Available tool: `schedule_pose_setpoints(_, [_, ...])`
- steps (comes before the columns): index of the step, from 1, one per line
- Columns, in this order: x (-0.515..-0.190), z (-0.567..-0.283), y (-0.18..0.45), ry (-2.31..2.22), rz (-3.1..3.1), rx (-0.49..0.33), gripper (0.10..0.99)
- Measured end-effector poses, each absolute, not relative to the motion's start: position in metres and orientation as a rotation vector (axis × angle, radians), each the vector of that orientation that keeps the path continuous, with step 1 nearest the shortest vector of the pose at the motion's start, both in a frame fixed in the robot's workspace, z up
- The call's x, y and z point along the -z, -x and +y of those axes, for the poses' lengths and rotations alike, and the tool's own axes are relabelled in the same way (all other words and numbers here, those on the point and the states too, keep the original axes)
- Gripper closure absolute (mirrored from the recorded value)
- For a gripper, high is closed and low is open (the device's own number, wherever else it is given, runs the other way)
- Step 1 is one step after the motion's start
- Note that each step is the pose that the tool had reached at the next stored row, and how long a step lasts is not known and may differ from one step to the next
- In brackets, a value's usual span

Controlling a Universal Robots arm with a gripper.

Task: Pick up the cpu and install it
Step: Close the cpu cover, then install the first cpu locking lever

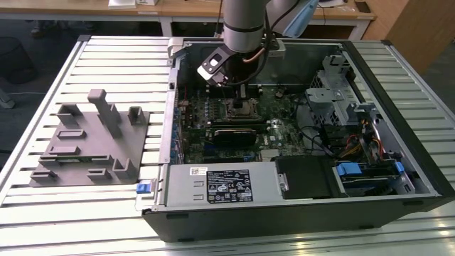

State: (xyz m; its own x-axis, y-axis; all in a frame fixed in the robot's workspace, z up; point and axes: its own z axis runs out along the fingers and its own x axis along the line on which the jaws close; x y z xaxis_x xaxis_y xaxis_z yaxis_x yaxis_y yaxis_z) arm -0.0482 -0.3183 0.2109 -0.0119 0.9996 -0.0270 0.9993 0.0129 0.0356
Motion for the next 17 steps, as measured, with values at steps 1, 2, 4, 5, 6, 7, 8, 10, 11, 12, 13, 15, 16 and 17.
schedule_pose_setpoints(1, [-0.2109,-0.3183,0.0478,-2.177,2.204,-0.010,0.980])
schedule_pose_setpoints(2, [-0.2109,-0.3183,0.0471,-2.177,2.204,-0.010,0.980])
schedule_pose_setpoints(4, [-0.2109,-0.3183,0.0461,-2.177,2.204,-0.010,0.980])
schedule_pose_setpoints(5, [-0.2109,-0.3183,0.0457,-2.177,2.204,-0.010,0.980])
schedule_pose_setpoints(6, [-0.2109,-0.3183,0.0456,-2.177,2.203,-0.010,0.980])
schedule_pose_setpoints(7, [-0.2109,-0.3183,0.0456,-2.177,2.203,-0.010,0.980])
schedule_pose_setpoints(8, [-0.2109,-0.3183,0.0456,-2.177,2.203,-0.010,0.980])
schedule_pose_setpoints(10, [-0.2111,-0.3183,0.0454,-2.177,2.204,-0.010,0.980])
schedule_pose_setpoints(11, [-0.2117,-0.3183,0.0455,-2.177,2.204,-0.010,0.980])
schedule_pose_setpoints(12, [-0.2117,-0.3183,0.0455,-2.177,2.204,-0.010,0.980])
schedule_pose_setpoints(13, [-0.2119,-0.3183,0.0455,-2.177,2.204,-0.010,0.980])
schedule_pose_setpoints(15, [-0.2124,-0.3183,0.0455,-2.177,2.203,-0.010,0.980])
schedule_pose_setpoints(16, [-0.2127,-0.3183,0.0455,-2.177,2.204,-0.010,0.980])
schedule_pose_setpoints(17, [-0.2132,-0.3183,0.0455,-2.177,2.204,-0.010,0.980])
